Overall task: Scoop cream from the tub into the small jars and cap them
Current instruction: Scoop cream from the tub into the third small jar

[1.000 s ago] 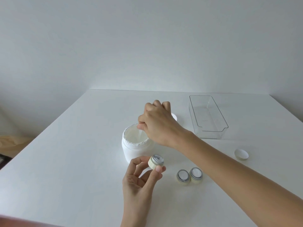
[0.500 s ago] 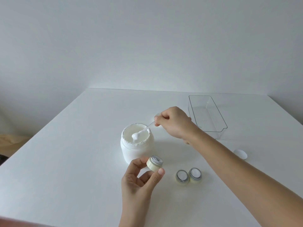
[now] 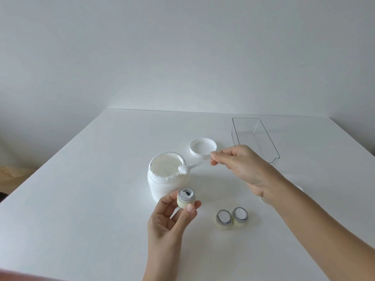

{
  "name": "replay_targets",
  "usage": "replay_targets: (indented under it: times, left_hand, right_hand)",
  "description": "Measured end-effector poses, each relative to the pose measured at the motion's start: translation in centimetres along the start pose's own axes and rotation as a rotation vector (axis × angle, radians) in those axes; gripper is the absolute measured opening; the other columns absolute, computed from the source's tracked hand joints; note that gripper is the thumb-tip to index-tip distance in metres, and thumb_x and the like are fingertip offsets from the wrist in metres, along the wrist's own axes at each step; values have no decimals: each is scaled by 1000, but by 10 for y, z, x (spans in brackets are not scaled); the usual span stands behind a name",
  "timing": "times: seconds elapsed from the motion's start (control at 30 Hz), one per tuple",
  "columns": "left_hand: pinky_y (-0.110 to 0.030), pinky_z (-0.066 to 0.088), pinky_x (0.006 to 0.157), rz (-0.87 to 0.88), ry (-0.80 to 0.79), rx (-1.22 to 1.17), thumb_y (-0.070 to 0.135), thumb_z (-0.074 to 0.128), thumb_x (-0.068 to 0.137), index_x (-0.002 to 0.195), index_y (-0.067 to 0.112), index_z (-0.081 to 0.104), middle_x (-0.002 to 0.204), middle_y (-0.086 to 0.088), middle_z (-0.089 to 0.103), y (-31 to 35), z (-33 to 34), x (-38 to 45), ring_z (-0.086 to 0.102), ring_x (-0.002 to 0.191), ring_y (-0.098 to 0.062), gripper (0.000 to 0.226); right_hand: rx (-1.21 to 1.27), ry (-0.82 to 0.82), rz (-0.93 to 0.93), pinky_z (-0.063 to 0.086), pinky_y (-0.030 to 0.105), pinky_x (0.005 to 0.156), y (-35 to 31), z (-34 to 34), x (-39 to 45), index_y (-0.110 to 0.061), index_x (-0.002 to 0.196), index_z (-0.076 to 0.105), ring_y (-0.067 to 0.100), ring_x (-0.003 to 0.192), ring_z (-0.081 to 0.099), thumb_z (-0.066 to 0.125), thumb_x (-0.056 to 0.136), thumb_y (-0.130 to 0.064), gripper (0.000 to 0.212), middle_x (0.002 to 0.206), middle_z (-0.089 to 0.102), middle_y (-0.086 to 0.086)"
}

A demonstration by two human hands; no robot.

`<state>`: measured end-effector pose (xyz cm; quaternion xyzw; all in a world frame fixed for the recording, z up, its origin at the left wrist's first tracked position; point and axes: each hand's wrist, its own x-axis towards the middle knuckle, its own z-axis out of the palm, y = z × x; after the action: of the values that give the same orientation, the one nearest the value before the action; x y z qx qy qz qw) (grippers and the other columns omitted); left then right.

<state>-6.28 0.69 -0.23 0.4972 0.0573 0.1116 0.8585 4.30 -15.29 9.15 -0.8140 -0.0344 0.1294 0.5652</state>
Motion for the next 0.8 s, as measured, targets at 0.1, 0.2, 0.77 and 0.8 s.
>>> replay_targets:
  times: [0.1,0.2,0.77,0.8]
  left_hand:
    - [-24,58,72,-6,-16,-12,19,83,62,100,14,71,102,-11,76,0,0,0,74,95,-36,40]
    - [-24,57,72,5,-35,4,20,83,62,98,18,73,100,-8,76,1,1,-1,74,95,-36,37]
    - [-23,58,71,-2,-42,26,22,84,61,92,21,75,99,-11,77,4,3,-3,74,93,-34,32]
    - [-23,58,70,-5,-42,31,23,83,61,91,21,76,98,-11,77,4,3,-3,74,93,-34,31]
  right_hand:
    - [-25,23,-10,32,14,70,10,-1,-14,-22,65,70,-4,92,55,61,90,-34,29,84,70,-9]
    - [-80,58,-34,35,15,65,16,3,-24,-22,63,69,13,80,55,59,91,-33,32,73,65,3]
    - [-176,259,-200,33,29,64,23,-5,-38,-22,66,68,9,53,38,58,91,-33,29,51,41,-10]
    - [-156,288,-257,37,31,66,23,-3,-40,-23,67,68,11,61,43,59,91,-30,27,58,49,-8]
